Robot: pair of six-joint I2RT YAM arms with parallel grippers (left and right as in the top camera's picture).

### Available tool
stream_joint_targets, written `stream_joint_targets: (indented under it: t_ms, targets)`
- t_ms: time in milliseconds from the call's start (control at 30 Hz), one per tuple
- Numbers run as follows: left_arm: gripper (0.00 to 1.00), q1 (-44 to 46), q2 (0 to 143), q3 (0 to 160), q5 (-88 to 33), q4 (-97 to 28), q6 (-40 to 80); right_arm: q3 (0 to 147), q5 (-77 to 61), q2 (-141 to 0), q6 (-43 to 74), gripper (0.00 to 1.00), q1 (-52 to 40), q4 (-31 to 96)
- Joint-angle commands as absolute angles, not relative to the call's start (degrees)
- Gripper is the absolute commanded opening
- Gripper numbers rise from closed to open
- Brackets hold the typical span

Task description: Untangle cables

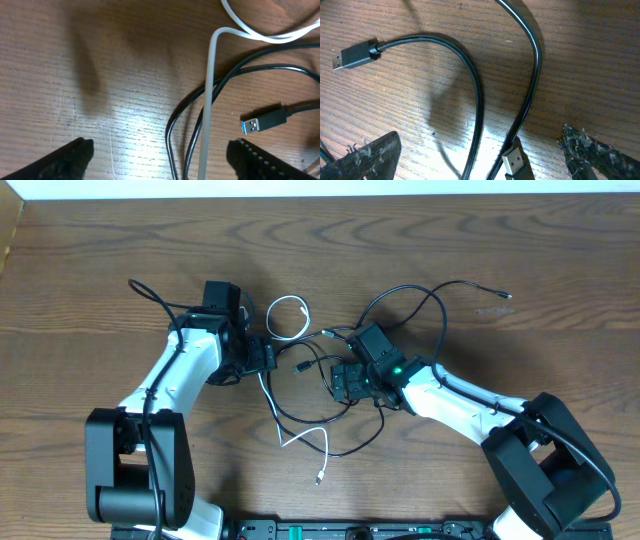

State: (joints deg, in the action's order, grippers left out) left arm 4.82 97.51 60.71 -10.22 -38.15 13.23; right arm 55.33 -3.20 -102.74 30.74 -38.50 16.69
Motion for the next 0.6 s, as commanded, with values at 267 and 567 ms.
stream_joint_targets:
  t_ms: [267, 567]
  targets:
    - [0.98, 4.7, 97.8, 60.2, -10.3, -37.4, 13.0, 53.8, -3.4, -104.0, 31.0, 0.99, -38.3, 17.6]
    - [0.98, 4.7, 97.8, 60.2, -10.3, -37.4, 13.0, 53.8, 0.1, -99.0, 29.5, 0.99, -37.4, 22.4]
